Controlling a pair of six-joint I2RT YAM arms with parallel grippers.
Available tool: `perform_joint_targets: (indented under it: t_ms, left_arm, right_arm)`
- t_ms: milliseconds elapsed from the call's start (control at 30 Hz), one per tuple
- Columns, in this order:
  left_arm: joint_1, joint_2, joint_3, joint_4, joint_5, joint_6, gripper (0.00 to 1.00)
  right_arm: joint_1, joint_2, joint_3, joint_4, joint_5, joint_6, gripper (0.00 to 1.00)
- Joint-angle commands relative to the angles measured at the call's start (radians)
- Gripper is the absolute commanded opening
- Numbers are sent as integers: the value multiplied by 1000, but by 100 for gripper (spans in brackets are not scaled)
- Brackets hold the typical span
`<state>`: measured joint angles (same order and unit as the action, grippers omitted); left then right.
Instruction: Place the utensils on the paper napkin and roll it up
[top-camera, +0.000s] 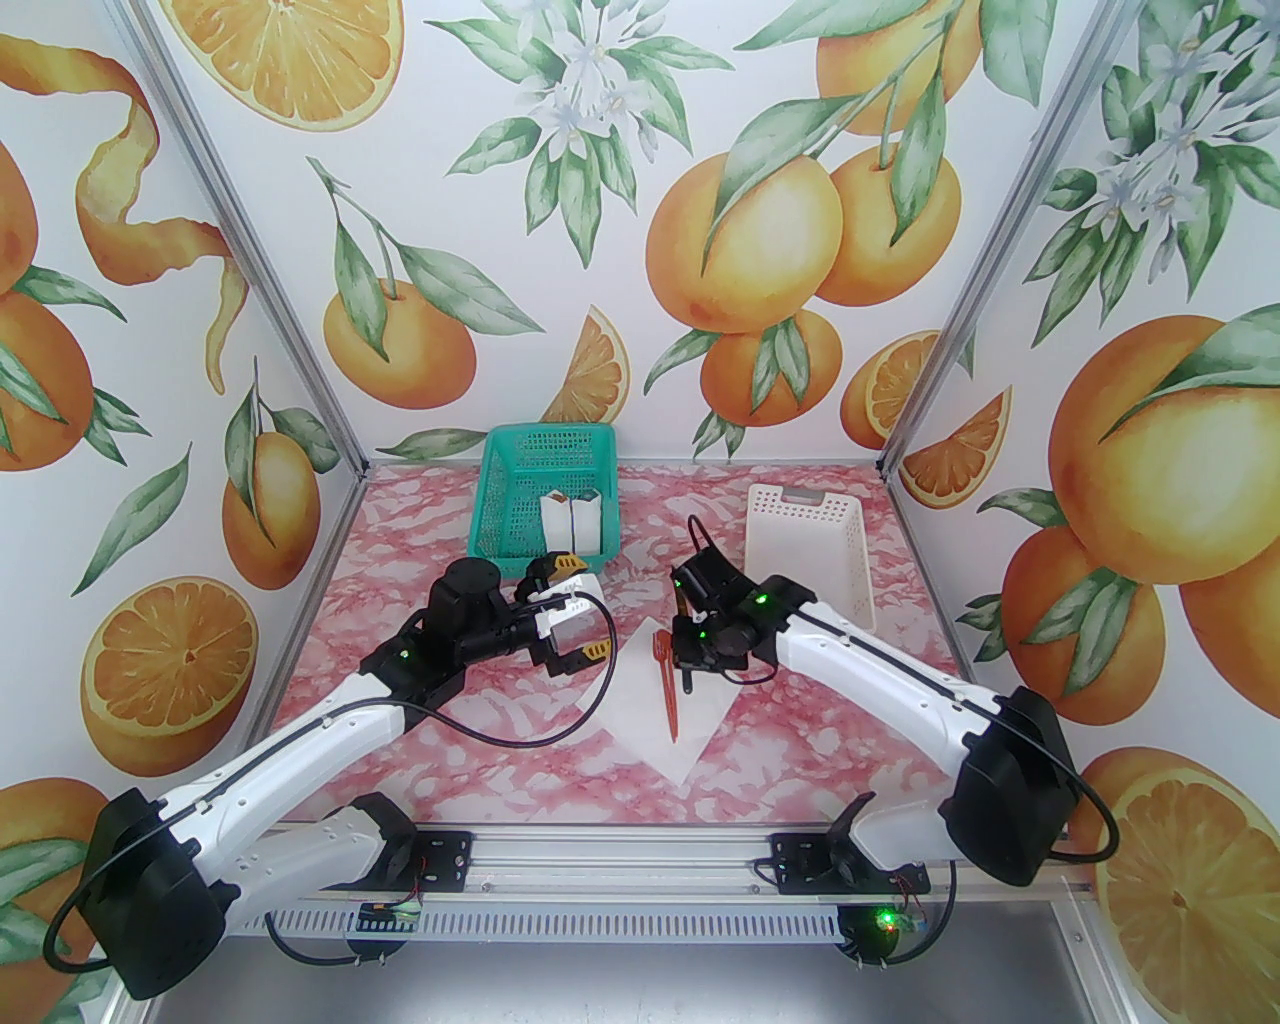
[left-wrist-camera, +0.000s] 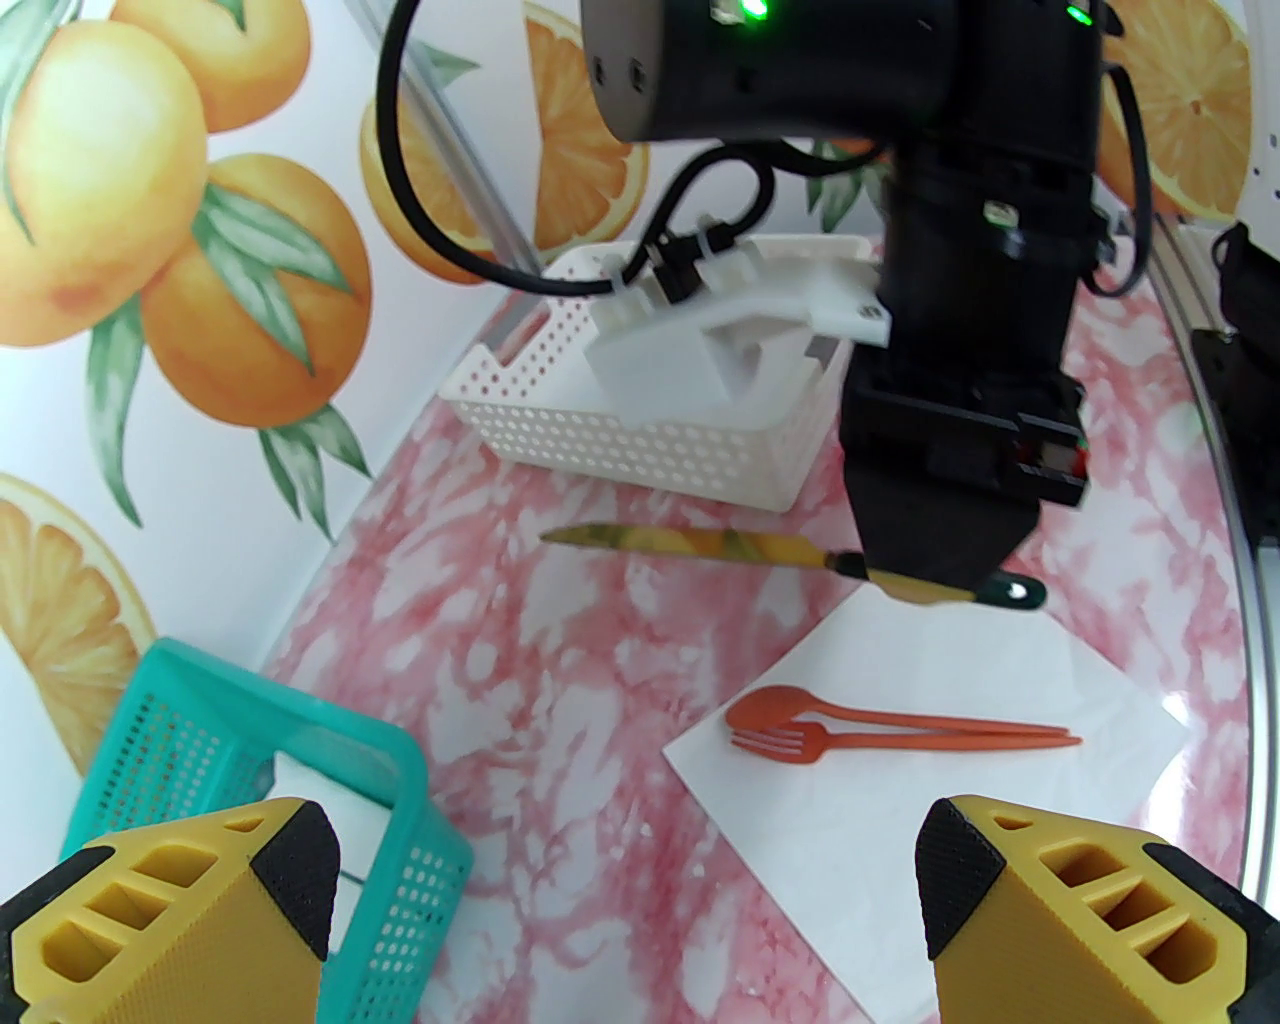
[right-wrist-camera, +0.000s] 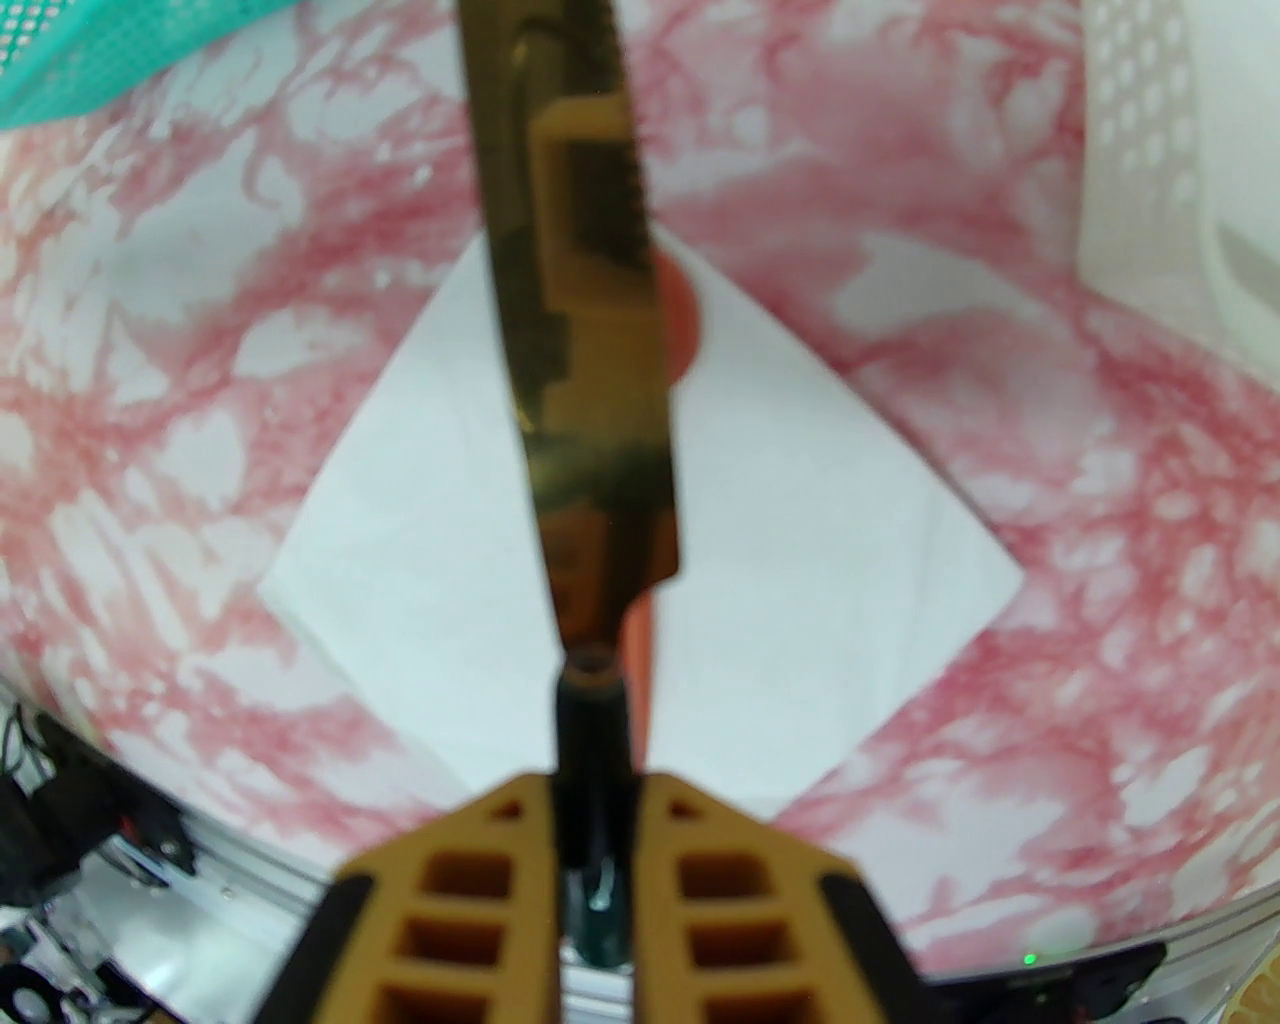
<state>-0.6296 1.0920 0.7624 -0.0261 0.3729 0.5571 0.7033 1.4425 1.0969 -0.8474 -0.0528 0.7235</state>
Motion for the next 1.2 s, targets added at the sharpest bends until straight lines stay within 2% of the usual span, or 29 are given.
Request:
perform_joint_targets:
  t_ms: [0, 400, 1167]
  left_arm:
    - [-2, -22, -1, 25, -11, 14, 100]
    - [-2, -25, 0, 21, -9, 14, 100]
    - [-2, -12, 1, 18, -8, 17, 100]
  right_arm:
    - [35, 23, -30, 87, -15, 73, 14]
    - [111, 142, -66, 178, -30, 125, 14]
    - [121, 239, -101, 169, -42, 135, 15]
